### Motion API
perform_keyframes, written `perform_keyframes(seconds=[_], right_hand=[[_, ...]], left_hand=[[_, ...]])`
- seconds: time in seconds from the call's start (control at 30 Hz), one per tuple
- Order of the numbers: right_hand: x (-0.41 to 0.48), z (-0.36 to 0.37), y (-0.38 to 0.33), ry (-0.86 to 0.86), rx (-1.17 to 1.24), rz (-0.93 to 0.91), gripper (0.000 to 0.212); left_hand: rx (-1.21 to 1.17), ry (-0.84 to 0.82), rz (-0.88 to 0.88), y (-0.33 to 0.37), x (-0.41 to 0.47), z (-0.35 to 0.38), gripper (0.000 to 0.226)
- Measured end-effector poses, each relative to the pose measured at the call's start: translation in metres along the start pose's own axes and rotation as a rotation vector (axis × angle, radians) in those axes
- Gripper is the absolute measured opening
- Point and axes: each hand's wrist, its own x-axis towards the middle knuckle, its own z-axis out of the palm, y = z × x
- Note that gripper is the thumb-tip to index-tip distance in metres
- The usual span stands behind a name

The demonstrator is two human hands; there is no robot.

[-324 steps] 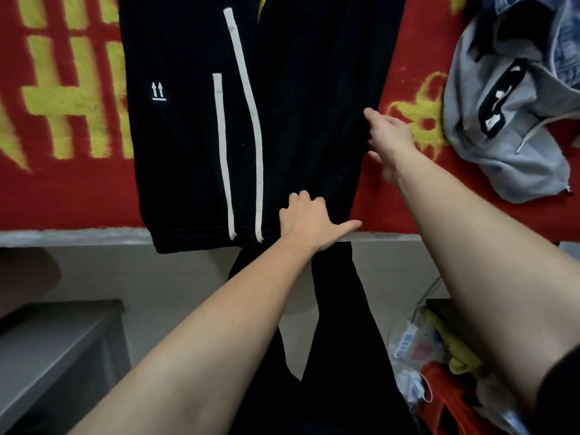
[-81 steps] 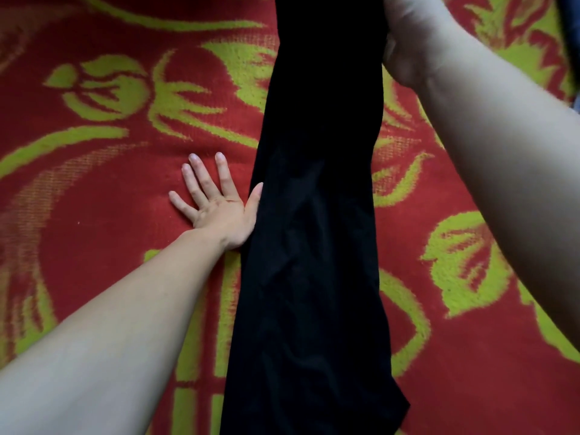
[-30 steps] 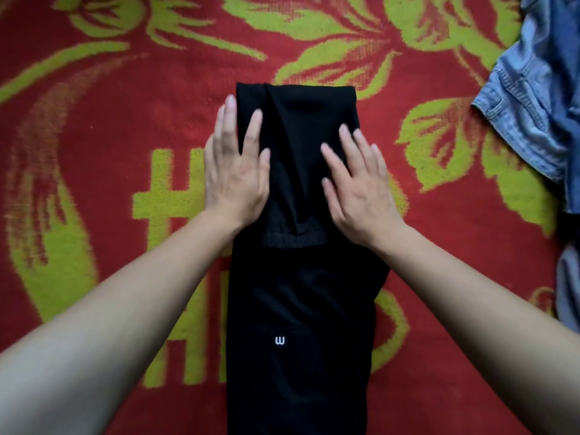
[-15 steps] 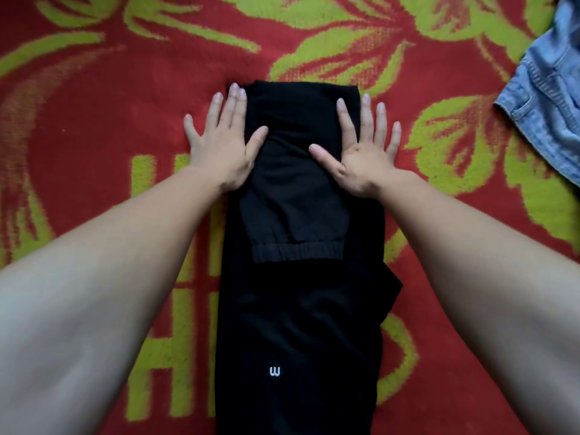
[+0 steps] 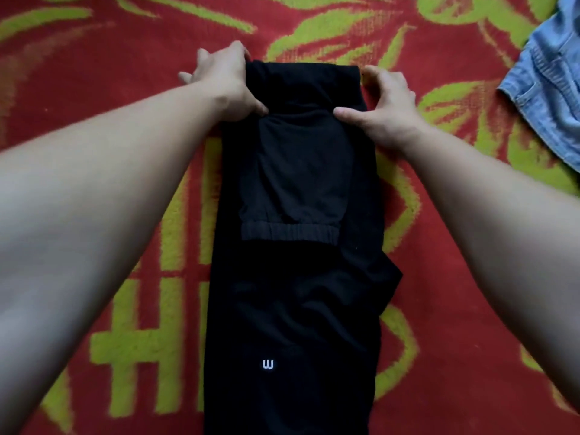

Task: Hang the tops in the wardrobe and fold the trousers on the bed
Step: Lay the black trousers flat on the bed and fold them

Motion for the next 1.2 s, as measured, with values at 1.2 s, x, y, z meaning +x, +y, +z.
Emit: perform_keyframes(seconds=[1.2], right_hand=[[-0.411,0.044,0.049,-0.216,-0.379,-0.389,0.043]], left_hand=[[0.066,-0.103,0.324,-0.107,-0.431,0.105,0.042]])
